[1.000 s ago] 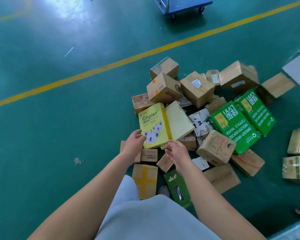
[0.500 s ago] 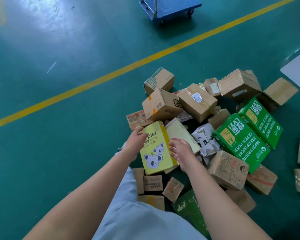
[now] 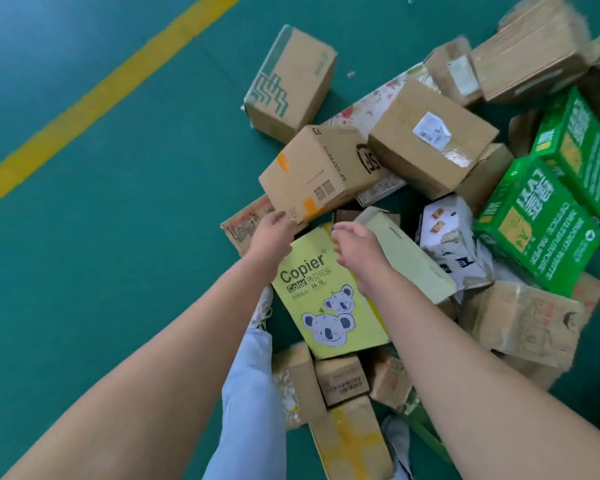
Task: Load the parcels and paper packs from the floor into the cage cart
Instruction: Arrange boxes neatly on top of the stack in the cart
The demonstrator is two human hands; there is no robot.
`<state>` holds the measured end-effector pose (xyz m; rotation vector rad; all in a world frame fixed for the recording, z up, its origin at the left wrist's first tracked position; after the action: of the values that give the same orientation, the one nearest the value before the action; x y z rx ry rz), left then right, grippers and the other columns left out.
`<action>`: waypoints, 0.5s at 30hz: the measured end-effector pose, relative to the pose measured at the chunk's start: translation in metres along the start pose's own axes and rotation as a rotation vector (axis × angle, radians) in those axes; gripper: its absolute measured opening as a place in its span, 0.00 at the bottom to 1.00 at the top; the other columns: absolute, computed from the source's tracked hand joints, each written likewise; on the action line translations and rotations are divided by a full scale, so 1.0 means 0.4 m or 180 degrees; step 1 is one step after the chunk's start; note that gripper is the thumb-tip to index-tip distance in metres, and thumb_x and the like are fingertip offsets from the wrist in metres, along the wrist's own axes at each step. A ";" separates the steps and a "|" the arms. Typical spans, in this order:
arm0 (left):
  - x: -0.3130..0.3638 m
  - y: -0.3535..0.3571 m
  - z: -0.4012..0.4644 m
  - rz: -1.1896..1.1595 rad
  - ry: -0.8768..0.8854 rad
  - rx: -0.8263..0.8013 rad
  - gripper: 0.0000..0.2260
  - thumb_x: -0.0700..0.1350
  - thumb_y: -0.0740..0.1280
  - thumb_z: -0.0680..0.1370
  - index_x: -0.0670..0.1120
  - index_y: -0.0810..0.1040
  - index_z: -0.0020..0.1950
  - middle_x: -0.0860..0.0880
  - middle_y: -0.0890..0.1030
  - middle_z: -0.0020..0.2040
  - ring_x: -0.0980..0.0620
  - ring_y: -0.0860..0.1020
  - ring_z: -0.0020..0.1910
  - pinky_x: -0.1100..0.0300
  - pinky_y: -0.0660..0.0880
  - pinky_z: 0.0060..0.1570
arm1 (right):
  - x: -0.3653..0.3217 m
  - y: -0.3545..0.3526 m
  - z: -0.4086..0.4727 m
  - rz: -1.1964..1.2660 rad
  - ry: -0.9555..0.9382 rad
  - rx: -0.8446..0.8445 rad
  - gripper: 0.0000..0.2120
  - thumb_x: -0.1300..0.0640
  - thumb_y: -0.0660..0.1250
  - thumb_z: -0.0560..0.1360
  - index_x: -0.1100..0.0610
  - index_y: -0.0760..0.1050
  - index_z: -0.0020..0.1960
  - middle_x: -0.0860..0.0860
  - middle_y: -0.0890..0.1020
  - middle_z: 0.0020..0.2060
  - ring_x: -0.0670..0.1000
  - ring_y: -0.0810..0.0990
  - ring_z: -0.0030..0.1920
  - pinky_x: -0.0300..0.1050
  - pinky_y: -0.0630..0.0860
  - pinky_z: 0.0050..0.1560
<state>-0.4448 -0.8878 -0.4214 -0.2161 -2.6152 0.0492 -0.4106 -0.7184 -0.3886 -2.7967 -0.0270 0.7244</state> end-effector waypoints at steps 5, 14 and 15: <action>-0.087 0.020 0.254 -0.0546 -0.0420 -0.0111 0.19 0.41 0.61 0.84 0.43 0.70 0.76 0.42 0.73 0.75 0.47 0.74 0.64 0.45 0.70 0.70 | -0.033 0.048 0.259 -0.0542 -0.0336 0.0256 0.14 0.56 0.61 0.81 0.48 0.74 0.66 0.48 0.77 0.64 0.49 0.80 0.52 0.45 0.76 0.44; -0.197 -0.005 0.566 -0.1019 -0.0872 0.0377 0.19 0.51 0.58 0.87 0.44 0.70 0.74 0.49 0.80 0.62 0.44 0.77 0.66 0.49 0.68 0.72 | -0.080 0.087 0.546 -0.2273 -0.1373 0.0934 0.35 0.51 0.63 0.81 0.52 0.51 0.83 0.53 0.55 0.82 0.56 0.54 0.81 0.59 0.55 0.80; -0.200 -0.003 0.596 -0.1044 -0.0869 0.0385 0.22 0.54 0.59 0.86 0.44 0.68 0.77 0.47 0.77 0.69 0.44 0.73 0.71 0.47 0.65 0.74 | -0.075 0.093 0.570 -0.2306 -0.1385 0.0928 0.36 0.50 0.63 0.81 0.52 0.50 0.83 0.53 0.55 0.82 0.56 0.54 0.81 0.59 0.54 0.81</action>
<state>-0.4945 -0.9006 -0.6677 0.2820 -2.8708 0.1300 -0.5481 -0.7029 -0.5762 -2.0692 -0.8774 1.0011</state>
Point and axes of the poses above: each hand's wrist, its own z-axis towards the middle knuckle, its own y-axis out of the palm, x = y × z, the point moved 7 cm from there along z, towards the middle knuckle
